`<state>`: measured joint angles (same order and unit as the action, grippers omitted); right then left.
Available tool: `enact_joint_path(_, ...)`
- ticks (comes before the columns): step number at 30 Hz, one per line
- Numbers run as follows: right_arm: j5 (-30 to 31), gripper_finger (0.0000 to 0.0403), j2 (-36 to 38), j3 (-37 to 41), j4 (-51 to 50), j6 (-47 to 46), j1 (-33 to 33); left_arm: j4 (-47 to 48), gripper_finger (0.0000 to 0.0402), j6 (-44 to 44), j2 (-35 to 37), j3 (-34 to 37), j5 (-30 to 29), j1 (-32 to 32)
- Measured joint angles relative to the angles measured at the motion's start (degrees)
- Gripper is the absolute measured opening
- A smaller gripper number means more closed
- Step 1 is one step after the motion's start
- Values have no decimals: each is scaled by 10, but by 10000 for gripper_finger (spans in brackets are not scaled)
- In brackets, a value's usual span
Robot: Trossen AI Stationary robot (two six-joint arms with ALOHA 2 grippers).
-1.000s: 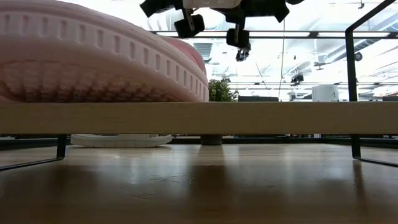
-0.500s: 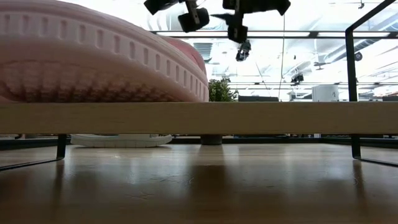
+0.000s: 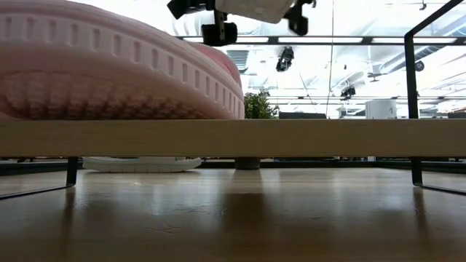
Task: Pick and place slides into the shelf
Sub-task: Put the top gray slide on the shelf
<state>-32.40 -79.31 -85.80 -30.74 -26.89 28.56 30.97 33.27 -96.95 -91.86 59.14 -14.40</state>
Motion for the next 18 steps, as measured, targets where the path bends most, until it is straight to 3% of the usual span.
enact_joint_path(7,59,238,91,-5,-7,12,0,-33,0,2,0,35,-37,31)
enact_joint_path(18,97,237,158,2,-68,8,-2,-252,0,113,-24,119,-73,71)
